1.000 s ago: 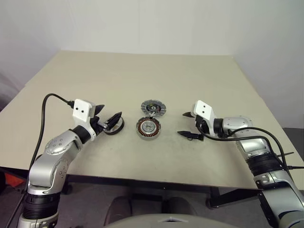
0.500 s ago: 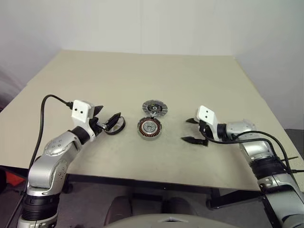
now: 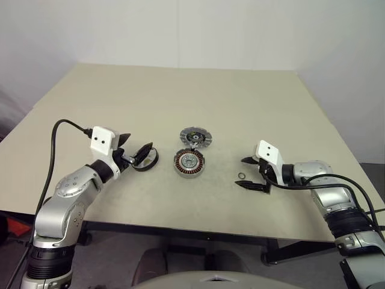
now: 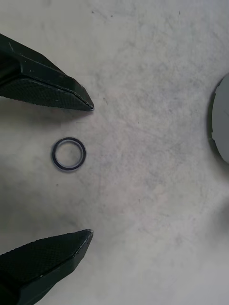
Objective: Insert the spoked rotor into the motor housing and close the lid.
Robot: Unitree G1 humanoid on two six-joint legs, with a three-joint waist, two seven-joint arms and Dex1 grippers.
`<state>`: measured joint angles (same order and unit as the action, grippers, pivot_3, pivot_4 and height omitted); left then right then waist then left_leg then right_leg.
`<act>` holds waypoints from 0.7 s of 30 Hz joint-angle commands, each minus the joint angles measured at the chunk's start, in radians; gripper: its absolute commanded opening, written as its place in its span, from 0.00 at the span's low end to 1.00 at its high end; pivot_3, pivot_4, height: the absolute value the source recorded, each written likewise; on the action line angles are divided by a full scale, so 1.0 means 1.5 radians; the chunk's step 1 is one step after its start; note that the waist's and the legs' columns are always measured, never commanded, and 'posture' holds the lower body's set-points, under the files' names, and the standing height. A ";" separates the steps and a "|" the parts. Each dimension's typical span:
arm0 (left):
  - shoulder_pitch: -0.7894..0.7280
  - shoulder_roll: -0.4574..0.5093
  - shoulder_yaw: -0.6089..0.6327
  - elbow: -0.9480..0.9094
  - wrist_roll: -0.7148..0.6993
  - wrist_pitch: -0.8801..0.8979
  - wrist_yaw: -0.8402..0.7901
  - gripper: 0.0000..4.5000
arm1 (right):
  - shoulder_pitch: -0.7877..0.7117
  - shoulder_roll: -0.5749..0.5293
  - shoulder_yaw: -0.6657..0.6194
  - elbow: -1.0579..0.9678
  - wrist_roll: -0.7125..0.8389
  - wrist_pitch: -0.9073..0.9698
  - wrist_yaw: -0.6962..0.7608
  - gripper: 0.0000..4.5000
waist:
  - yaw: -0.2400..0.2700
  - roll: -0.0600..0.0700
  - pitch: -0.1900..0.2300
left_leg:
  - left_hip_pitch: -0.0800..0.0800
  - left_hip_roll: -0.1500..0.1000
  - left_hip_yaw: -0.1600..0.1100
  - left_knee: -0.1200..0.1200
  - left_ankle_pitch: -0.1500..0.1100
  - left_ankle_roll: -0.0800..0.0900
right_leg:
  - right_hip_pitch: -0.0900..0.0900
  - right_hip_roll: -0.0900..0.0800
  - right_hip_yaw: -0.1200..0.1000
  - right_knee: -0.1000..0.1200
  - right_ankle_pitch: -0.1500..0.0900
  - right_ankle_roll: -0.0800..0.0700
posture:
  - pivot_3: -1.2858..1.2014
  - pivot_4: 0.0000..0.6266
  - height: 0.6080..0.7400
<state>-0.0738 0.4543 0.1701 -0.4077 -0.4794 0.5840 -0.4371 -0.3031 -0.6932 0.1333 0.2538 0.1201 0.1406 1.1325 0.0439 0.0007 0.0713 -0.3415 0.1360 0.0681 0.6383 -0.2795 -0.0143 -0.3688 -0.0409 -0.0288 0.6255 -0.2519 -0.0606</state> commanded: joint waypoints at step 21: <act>-0.014 0.009 0.016 -0.015 0.008 -0.016 -0.004 1.00 | 0.009 -0.012 -0.001 -0.110 0.016 0.134 -0.007 0.56 | 0.000 0.000 0.000 | 0.001 0.000 0.000 0.000 0.000 0.000 | 0.000 0.000 0.000 0.000 0.000 0.000 | 0.52 0.00 1.00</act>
<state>-0.0754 0.4570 0.1689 -0.4075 -0.4654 0.5838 -0.4406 -0.2810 -0.7035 0.1337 0.1295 0.1354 0.3352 1.1229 0.0438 0.0008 0.0712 -0.3407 0.1362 0.0678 0.6382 -0.2795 -0.0143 -0.3681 -0.0409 -0.0289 0.6254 -0.2519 -0.0606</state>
